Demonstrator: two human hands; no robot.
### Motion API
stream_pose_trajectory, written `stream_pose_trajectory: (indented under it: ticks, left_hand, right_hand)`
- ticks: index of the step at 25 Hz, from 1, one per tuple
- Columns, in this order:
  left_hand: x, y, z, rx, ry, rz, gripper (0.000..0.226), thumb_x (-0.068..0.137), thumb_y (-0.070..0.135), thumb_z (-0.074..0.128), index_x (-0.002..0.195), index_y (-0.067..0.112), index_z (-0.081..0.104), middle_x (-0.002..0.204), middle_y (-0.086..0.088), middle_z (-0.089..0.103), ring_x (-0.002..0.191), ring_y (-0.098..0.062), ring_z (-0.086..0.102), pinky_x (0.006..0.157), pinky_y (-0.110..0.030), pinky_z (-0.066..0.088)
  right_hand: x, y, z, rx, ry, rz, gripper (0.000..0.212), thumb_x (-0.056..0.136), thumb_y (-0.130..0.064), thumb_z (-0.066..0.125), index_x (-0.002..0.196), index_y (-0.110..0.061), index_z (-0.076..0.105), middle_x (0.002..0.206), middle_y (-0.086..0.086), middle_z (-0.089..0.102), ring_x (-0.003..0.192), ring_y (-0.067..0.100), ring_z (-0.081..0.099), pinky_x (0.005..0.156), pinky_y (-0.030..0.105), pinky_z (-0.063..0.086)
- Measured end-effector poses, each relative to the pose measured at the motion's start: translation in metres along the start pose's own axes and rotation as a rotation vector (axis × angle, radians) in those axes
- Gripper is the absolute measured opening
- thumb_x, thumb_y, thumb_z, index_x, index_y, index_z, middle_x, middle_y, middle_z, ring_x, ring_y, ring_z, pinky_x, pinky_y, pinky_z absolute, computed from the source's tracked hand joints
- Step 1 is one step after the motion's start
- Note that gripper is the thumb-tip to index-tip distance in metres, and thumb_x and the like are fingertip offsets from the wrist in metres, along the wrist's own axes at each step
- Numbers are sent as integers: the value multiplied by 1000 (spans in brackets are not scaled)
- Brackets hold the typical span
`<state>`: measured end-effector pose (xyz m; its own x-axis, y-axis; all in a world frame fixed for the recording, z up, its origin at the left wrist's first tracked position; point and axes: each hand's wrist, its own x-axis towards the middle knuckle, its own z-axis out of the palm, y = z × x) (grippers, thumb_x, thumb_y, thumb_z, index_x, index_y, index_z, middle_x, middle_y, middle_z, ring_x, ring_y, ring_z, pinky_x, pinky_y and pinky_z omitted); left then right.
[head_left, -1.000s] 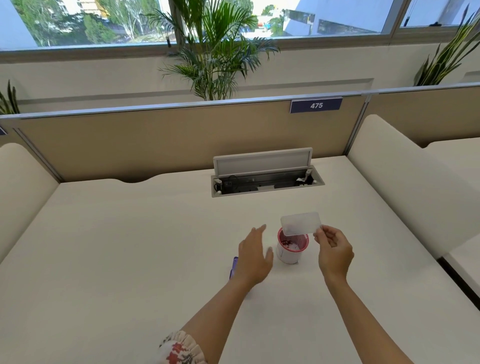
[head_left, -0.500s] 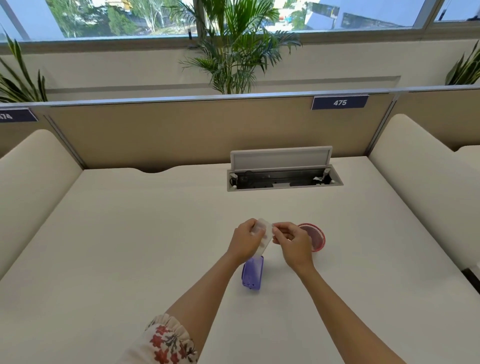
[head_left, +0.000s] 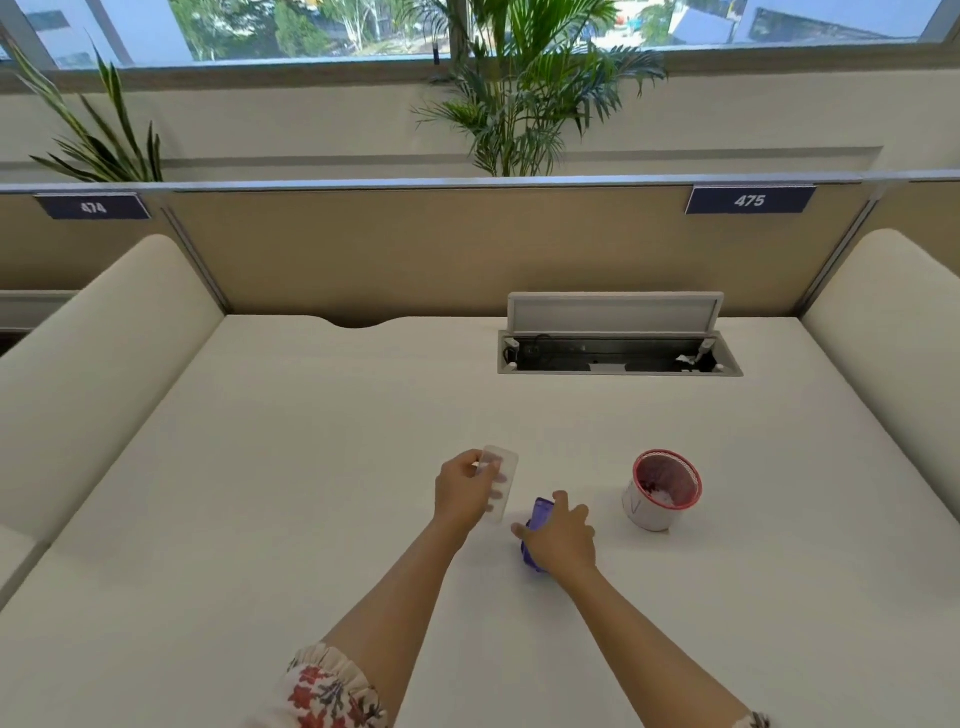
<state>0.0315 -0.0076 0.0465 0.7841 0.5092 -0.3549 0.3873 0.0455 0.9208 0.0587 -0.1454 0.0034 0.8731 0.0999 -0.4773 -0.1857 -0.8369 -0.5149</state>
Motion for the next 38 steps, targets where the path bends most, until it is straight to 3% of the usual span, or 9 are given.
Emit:
stream_pose_trajectory:
  ticks: [5, 10, 14, 15, 18, 22, 27, 32, 38]
  left_hand:
    - [0, -14, -12, -87, 1, -76, 13, 96, 20, 59, 101, 19, 72, 93, -4, 77, 76, -22, 71, 69, -35, 59]
    - [-1, -23, -16, -107, -40, -166, 23, 102, 22, 47, 113, 21, 68, 108, -6, 72, 87, -22, 66, 65, -30, 55]
    - [-2, -23, -17, -148, -118, -276, 32, 103, 30, 41, 121, 21, 65, 103, -3, 76, 93, -23, 68, 71, -33, 53]
    - [-2, -23, -17, -155, -148, -290, 32, 103, 31, 41, 121, 21, 66, 102, -2, 77, 94, -23, 69, 74, -34, 53]
    - [-2, -22, -17, -188, -282, -312, 34, 99, 34, 45, 121, 23, 68, 113, -6, 76, 98, -25, 70, 82, -38, 54]
    - [-5, -16, -12, -322, -406, -355, 36, 99, 40, 51, 123, 21, 69, 115, -9, 75, 99, -30, 74, 85, -46, 60]
    - [-10, -10, -4, -416, -426, -385, 42, 103, 41, 45, 126, 14, 67, 115, -12, 72, 97, -36, 72, 84, -52, 61]
    - [-13, -7, 0, -480, -441, -393, 43, 104, 39, 39, 118, 14, 71, 115, -13, 73, 99, -35, 68, 99, -57, 51]
    - [-15, -6, 0, -546, -404, -365, 35, 101, 30, 47, 125, 16, 69, 114, -15, 69, 87, -30, 67, 81, -42, 55]
  right_hand:
    - [-1, -3, 6, -51, 24, -30, 63, 89, -34, 66, 142, -15, 37, 131, 16, 47, 114, 36, 58, 86, 37, 50]
    - [-7, -1, -10, 115, 12, -107, 47, 91, -26, 61, 135, -17, 50, 120, 13, 63, 102, 31, 64, 72, 25, 44]
    - [-17, -3, -36, 362, -8, -166, 25, 89, -16, 58, 106, -29, 72, 88, 6, 72, 62, 13, 62, 49, 17, 47]
    - [-20, -4, -41, 396, -27, -200, 26, 89, -13, 58, 101, -31, 73, 88, 6, 74, 64, 13, 65, 50, 16, 49]
    - [-27, -12, -51, 581, -52, -255, 30, 91, -10, 61, 117, -25, 64, 101, 5, 75, 79, 13, 74, 54, 20, 55]
    - [-30, -21, -50, 775, -67, -322, 43, 86, -10, 70, 121, -31, 53, 101, 1, 76, 72, 9, 75, 55, 21, 55]
    - [-31, -20, -39, 848, -53, -390, 43, 84, -14, 76, 117, -32, 55, 103, 0, 76, 79, 20, 77, 62, 30, 61]
    - [-32, -16, -32, 846, -34, -424, 37, 90, -10, 68, 115, -34, 56, 102, -1, 76, 81, 21, 77, 60, 29, 61]
    - [-36, -4, -25, 841, -71, -455, 33, 91, -9, 66, 114, -31, 59, 101, 3, 77, 82, 23, 78, 62, 37, 63]
